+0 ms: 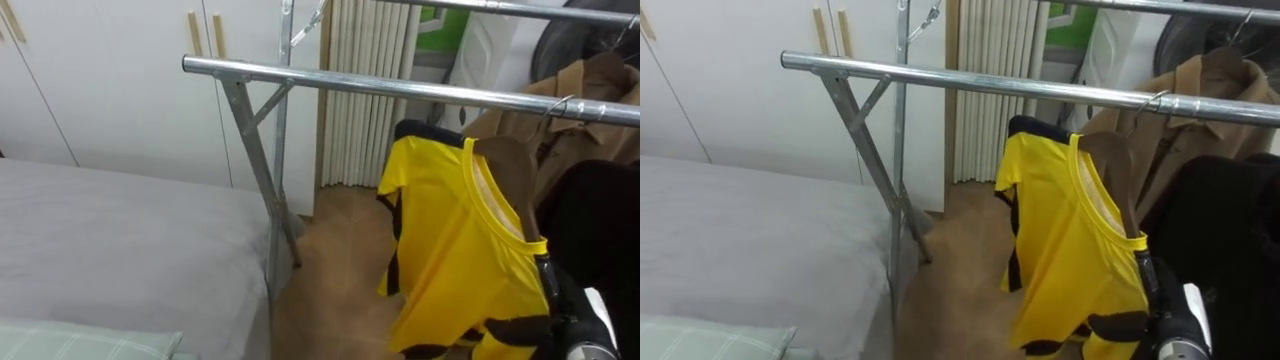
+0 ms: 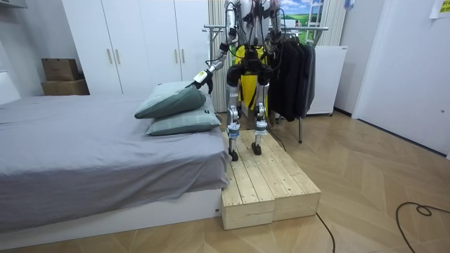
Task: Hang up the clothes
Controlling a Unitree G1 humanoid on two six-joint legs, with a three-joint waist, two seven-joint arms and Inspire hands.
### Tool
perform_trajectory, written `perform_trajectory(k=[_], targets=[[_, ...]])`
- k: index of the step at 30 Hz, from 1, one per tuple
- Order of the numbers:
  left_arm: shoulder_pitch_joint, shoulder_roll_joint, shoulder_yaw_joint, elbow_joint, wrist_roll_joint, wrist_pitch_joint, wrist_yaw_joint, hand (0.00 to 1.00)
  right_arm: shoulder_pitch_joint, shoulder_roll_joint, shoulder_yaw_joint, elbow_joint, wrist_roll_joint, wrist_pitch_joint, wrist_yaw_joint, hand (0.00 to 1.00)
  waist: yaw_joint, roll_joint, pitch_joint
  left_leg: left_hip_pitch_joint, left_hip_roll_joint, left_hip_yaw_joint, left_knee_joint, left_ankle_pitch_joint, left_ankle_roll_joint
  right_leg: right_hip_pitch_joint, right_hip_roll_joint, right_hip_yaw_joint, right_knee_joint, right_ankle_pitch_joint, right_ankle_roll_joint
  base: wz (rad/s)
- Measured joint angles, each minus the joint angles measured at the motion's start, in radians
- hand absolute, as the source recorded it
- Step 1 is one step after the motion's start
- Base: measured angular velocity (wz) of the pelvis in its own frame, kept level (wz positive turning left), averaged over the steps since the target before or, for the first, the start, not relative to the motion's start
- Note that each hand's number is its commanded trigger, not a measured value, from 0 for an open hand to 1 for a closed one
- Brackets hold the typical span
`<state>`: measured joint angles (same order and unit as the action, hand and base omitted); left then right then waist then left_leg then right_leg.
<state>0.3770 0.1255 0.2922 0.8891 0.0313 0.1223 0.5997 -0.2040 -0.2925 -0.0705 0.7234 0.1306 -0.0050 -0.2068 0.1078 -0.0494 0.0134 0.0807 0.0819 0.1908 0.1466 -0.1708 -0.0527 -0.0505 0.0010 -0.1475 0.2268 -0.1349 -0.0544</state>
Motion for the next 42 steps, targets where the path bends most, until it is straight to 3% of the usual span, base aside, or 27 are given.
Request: perform_trajectory(k=[3, 20, 34, 42], targets=[[-0.001, 0.0, 0.0, 0.0, -0.001, 0.0, 0.002, 0.0, 0.0, 0.004, 0.0, 0.0, 0.107, -0.001, 0.001, 0.0, 0.0, 0.0, 0.0003, 0.0, 0.0, 0.0, 0.0, 0.0, 0.0, 0.0, 0.0, 0.001, 0.0, 0.0, 0.0, 0.0], [-0.004, -0.007, -0.003, 0.001, -0.04, -0.001, 0.021, 0.0, 0.0, 0.043, 0.01, -0.093, 0.353, -0.018, 0.022, 0.0, 0.003, 0.001, 0.0015, -0.002, 0.0, 0.003, -0.004, 0.0, 0.0, -0.008, 0.003, 0.008, 0.0, 0.001, 0.0, -0.01], [-0.006, -0.034, -0.003, 0.017, -0.039, -0.001, 0.018, 0.0, 0.053, 0.062, 0.007, -0.387, 0.324, -0.019, -0.112, 0.0, 0.002, 0.026, 0.0024, 0.001, -0.001, 0.003, 0.001, -0.001, 0.0, -0.005, 0.002, 0.01, 0.001, 0.002, 0.002, 0.0], [-0.006, -0.035, -0.004, 0.015, -0.039, -0.001, 0.017, 0.0, 0.06, 0.062, 0.008, -0.469, 0.29, -0.046, -0.184, 0.0, 0.002, 0.027, 0.0015, -0.002, -0.001, 0.011, 0.003, -0.001, -0.001, -0.016, 0.002, 0.014, 0.014, 0.003, 0.0, -0.03]])
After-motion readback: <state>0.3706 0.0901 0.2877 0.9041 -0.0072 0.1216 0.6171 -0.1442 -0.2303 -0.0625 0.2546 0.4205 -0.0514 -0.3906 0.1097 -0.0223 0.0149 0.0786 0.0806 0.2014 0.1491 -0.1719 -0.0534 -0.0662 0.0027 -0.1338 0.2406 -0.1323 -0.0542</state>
